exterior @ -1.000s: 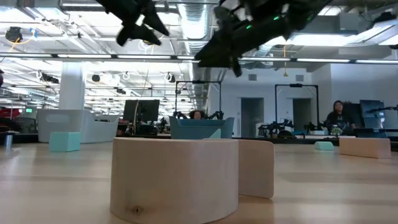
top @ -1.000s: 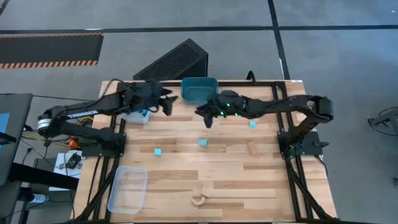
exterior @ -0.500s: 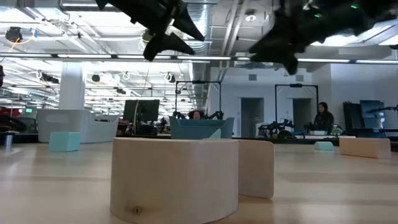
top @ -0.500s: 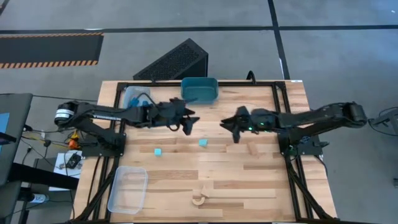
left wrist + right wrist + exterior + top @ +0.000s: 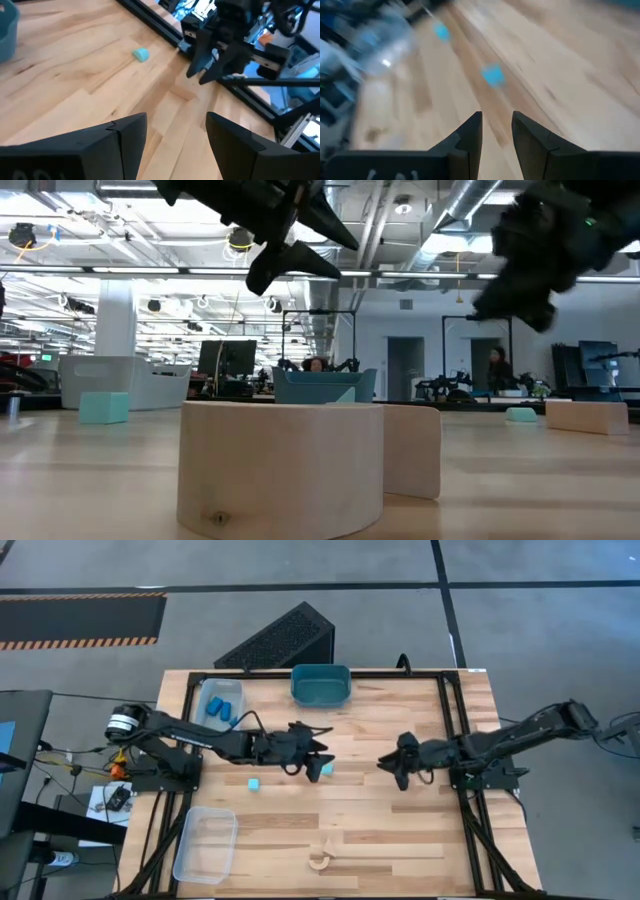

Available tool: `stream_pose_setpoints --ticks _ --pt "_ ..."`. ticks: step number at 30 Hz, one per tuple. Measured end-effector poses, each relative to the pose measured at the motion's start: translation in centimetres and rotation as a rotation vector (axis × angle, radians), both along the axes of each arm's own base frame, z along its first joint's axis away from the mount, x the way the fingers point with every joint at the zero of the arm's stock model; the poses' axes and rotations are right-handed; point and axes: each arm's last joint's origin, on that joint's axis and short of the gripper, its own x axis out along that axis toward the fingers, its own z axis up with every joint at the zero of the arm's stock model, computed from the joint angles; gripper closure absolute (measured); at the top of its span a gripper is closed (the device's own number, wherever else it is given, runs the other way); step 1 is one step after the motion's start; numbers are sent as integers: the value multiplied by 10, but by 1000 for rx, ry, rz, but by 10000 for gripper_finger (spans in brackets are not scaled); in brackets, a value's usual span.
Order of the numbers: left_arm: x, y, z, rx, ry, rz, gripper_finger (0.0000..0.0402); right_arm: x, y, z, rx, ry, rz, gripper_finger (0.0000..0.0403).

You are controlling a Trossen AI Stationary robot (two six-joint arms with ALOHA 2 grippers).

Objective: Sort & place blocks by color
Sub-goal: Put the top brown block into the blue bin

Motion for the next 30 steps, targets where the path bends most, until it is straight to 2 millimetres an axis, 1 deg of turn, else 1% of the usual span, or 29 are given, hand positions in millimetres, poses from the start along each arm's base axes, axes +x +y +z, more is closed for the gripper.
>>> stream_pose_setpoints --ticks 6,10,13,16,19,21,23,25,27,30 --pt "-2 -3 -2 25 28 8 212 -21 6 -20 20 244 -103 275" --pt "-2 -3 -4 29 46 11 212 -31 4 -24 59 368 -185 275" --pt "-3 -3 -5 36 62 18 212 -36 3 -20 84 444 -251 275" --pt "-4 -2 -7 27 81 28 212 -38 2 -9 96 475 -302 276" --pt "-6 0 -10 13 111 50 212 -38 2 2 110 484 -321 275" --pt "-7 4 -12 15 134 62 212 -35 3 5 124 490 -309 271" --pt "-7 8 -12 15 141 78 212 -33 6 4 126 494 -279 261" --pt "-7 14 -12 14 139 95 212 -31 9 3 122 484 -271 242" --pt "-6 22 -12 27 143 92 212 -30 10 1 126 493 -299 215" --pt "-6 37 -12 36 154 54 211 -31 8 -2 203 555 -328 163"
